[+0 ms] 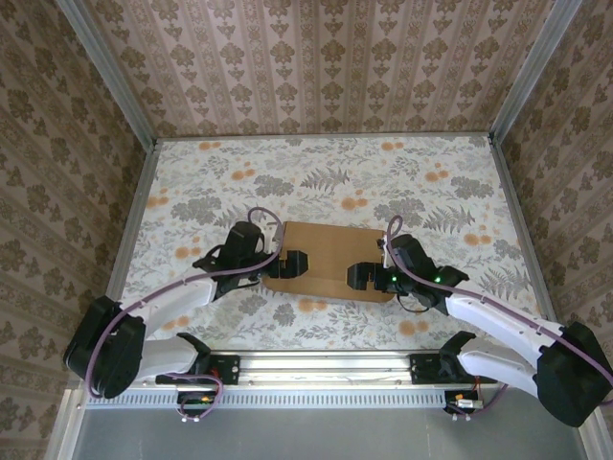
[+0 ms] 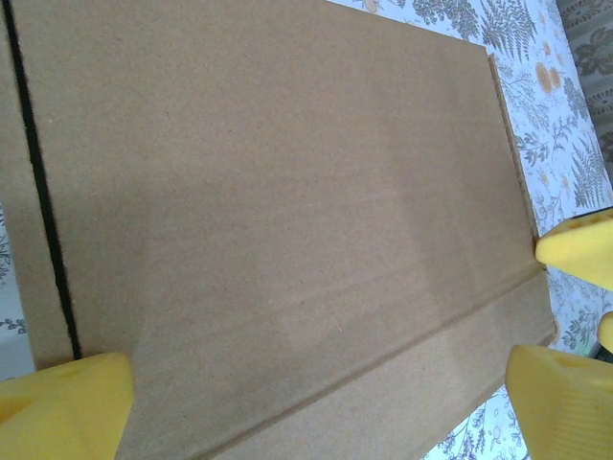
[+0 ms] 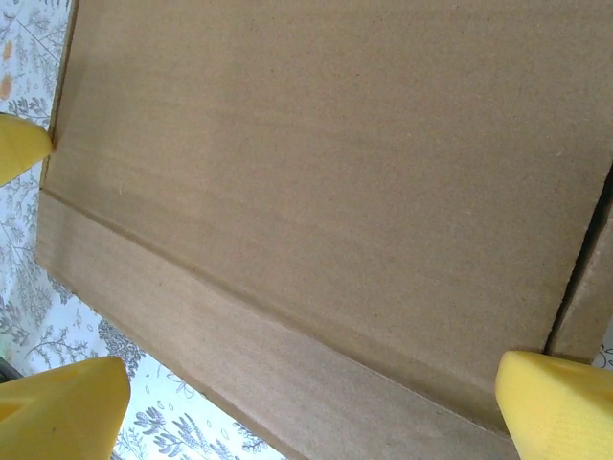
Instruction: Fold the paper box
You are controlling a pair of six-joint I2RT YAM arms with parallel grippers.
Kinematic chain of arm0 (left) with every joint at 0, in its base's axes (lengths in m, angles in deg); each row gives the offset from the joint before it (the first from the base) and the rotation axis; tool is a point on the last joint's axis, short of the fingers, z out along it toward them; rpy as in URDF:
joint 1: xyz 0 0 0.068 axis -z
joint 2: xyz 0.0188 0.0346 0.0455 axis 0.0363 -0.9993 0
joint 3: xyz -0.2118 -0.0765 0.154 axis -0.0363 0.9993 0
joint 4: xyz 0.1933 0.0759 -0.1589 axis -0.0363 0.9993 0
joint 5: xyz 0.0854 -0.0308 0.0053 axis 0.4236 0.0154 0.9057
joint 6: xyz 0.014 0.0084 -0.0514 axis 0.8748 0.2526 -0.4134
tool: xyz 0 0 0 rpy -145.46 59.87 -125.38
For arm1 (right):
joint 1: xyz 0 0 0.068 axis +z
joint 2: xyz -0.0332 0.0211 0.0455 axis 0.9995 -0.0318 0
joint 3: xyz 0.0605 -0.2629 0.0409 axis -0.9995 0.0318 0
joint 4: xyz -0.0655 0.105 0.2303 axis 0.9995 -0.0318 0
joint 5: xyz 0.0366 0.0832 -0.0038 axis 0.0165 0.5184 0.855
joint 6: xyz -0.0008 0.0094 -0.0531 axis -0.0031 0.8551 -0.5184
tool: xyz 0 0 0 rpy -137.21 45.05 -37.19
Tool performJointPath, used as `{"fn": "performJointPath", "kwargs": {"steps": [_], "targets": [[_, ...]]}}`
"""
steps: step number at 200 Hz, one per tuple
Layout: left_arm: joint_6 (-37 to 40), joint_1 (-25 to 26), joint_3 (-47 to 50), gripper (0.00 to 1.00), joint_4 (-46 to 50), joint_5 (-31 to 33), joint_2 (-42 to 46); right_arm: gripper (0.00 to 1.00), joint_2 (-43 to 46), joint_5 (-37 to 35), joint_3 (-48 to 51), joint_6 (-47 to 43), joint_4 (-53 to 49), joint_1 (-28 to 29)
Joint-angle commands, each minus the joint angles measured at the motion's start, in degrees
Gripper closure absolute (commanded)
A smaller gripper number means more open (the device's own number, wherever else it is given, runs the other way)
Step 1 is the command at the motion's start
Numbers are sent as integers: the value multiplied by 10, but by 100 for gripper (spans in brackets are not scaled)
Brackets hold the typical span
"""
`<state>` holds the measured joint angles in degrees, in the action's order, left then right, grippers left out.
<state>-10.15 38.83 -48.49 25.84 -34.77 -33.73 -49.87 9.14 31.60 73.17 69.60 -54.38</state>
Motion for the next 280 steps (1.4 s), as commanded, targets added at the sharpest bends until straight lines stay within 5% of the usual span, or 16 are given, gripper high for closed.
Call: {"fn": "performJointPath", "kwargs": {"steps": [1,61,137,207,280], "targets": [[4,4,19,0,13,8,33,0,22,2,11,5,-16,0],[32,-15,14,0,86,59,111,0,103,-55,-16,-6,-115,-5],[36,-52,26,0,169,70,143,0,105,-73,30,34,-80,-15],[57,-63,12,0,181,87,86,0,72,-60,45,42,-60,-31],[77,-63,-14,0,134,8,8,0,28,-30,50,33,-14,-33]]}}
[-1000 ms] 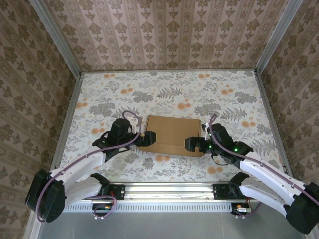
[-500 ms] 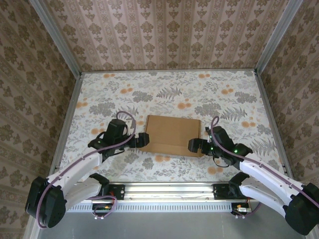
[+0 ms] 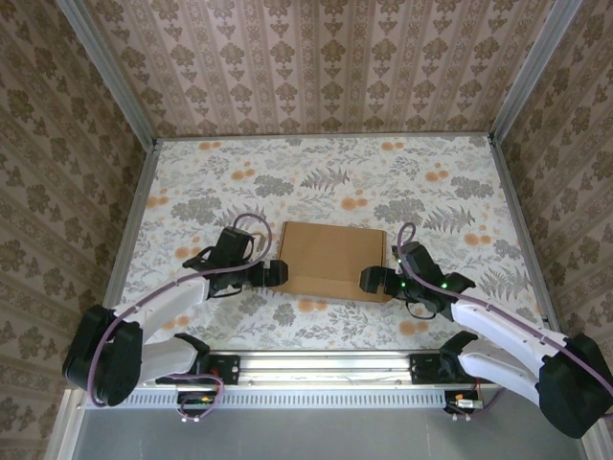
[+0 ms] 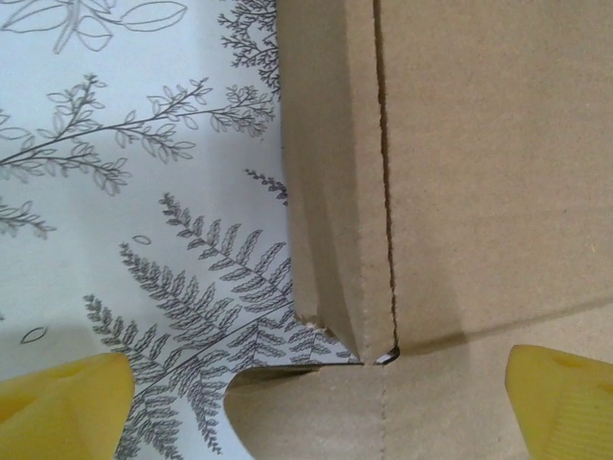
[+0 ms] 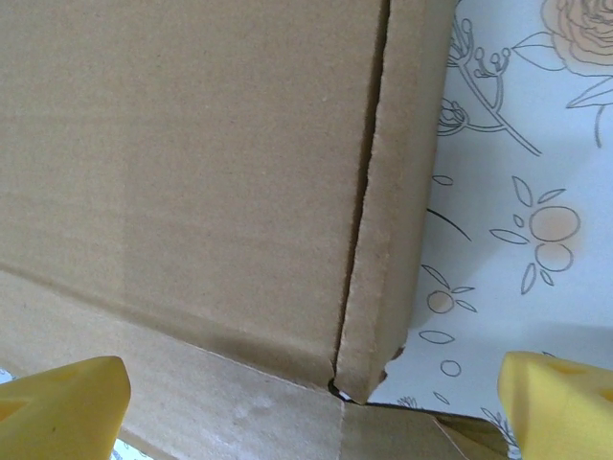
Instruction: Fold the paper box
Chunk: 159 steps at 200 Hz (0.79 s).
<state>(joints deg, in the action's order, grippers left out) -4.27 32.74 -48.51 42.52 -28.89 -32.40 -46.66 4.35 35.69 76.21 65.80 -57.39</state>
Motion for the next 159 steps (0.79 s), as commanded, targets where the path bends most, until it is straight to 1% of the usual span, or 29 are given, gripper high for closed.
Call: {"fn": "performJointPath", "kwargs": {"steps": [1,47,83,117,159], "targets": [[18,-2,-14,0,-35,-52,-6,0,-4,19,9,2,24,-3],[27,-2,-15,0,-75,-90,-25,0,-15,42,9,-10,49,-3],[18,-1,3,0,-146,-134,-40,0,-16,41,8,-25,59,-3],[11,3,5,0,-165,-144,-43,0,-24,47,9,-36,73,-3],[9,9,7,0,-176,-139,-50,0,-29,52,13,-56,92,-3]]}}
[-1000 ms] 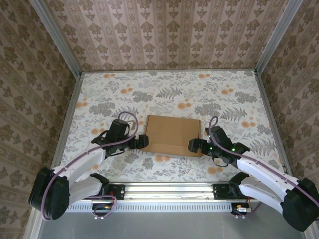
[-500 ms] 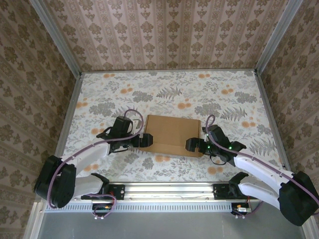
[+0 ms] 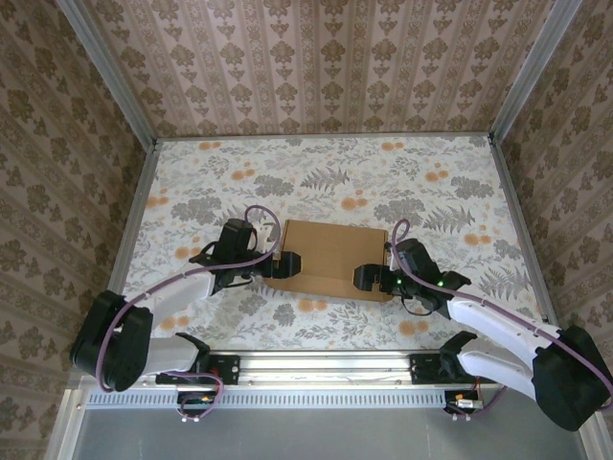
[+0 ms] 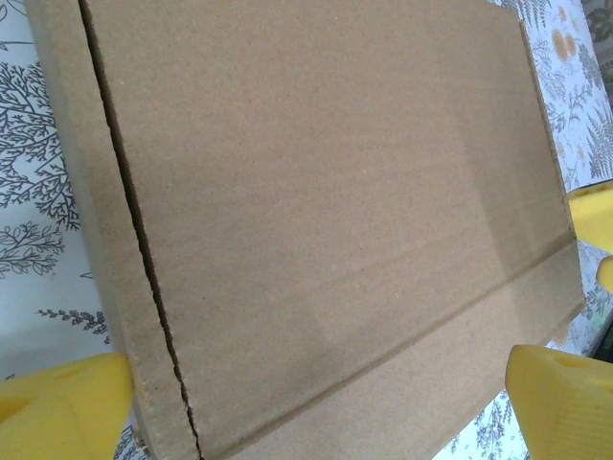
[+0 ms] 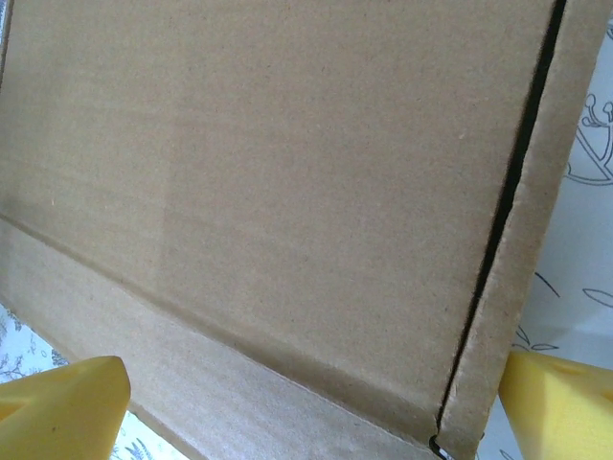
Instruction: Fold the paper box
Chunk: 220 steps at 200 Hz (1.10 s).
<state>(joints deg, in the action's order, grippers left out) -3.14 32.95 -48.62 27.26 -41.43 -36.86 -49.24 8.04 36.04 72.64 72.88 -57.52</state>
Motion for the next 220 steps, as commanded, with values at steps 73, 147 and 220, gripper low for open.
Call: {"fn": "performJointPath", "kwargs": {"steps": [73,147,220], "targets": [[-16,28,1,0,-25,-25,29,0,20,45,-4,-27,27,-3],[-57,32,-12,0,20,-16,144,1,93,69,-63,-25,-74,-8],[-152,41,-71,0,139,19,176,3,71,112,-175,27,-183,-26]]}}
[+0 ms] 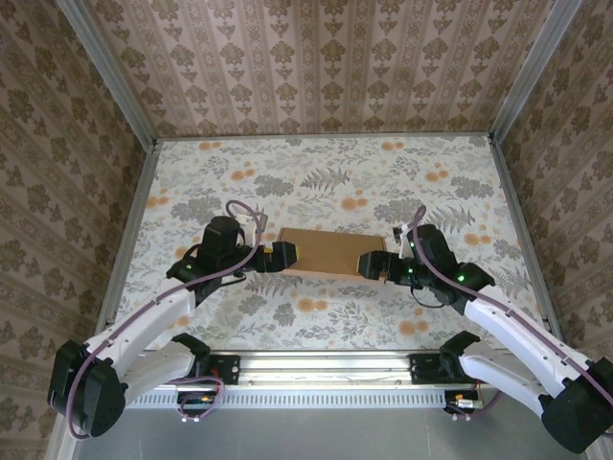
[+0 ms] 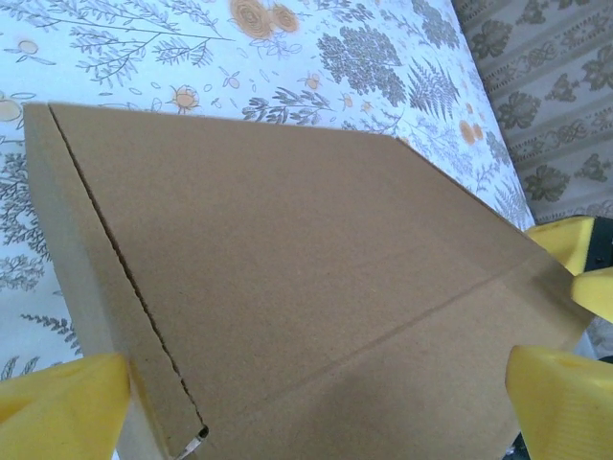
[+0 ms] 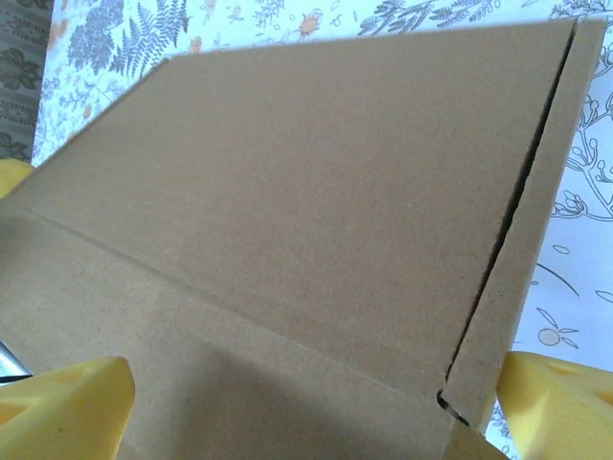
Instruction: Fold the paper box
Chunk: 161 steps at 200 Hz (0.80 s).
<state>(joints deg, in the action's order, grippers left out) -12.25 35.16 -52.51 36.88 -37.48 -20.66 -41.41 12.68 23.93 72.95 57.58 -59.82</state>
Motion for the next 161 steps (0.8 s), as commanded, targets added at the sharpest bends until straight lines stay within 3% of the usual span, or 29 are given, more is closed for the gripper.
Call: {"fn": "performJointPath", "kwargs": {"steps": [1,84,161], "targets": [[-62,19,-32,0,45,-20,14,3,-8,67,-56,24,-32,-2],[-138,27,-83,0,129,14,28,3,-47,129,-113,41,-73,-22],[-182,8,-145,0,173,-15,-20,3,-80,178,-127,72,-64,-59]]}}
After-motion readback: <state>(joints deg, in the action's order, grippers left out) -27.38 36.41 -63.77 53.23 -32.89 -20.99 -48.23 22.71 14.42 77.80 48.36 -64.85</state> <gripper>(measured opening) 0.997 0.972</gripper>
